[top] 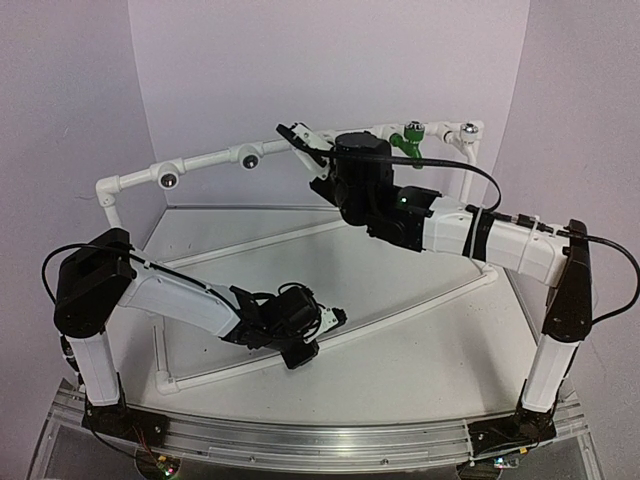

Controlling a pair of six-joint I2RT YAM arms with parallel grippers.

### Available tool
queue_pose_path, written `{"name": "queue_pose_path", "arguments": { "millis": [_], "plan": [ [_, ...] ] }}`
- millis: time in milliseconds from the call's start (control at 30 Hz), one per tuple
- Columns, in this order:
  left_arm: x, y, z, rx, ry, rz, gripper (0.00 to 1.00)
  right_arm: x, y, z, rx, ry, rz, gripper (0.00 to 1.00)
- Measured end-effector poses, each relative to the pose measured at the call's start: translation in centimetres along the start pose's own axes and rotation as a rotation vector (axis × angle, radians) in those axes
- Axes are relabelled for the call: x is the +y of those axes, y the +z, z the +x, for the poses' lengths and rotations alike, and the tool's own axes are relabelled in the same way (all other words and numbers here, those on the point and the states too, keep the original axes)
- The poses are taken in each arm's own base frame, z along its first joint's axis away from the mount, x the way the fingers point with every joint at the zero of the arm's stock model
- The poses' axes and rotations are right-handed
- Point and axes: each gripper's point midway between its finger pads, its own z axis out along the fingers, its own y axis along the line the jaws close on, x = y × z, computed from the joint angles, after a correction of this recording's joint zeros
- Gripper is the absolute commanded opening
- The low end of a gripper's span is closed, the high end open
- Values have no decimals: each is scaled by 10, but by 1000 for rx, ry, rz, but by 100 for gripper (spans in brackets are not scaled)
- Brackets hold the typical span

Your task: Install the water faucets

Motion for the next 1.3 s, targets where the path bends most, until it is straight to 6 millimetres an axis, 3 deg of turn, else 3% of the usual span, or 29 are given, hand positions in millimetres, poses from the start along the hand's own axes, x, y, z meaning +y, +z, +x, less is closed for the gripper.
{"name": "queue_pose_path", "arguments": {
  "millis": [1300],
  "plan": [
    [1,-1,-1,-6,8,-27,0,-2,11,1,-30,642,-121,0]
  ]
}}
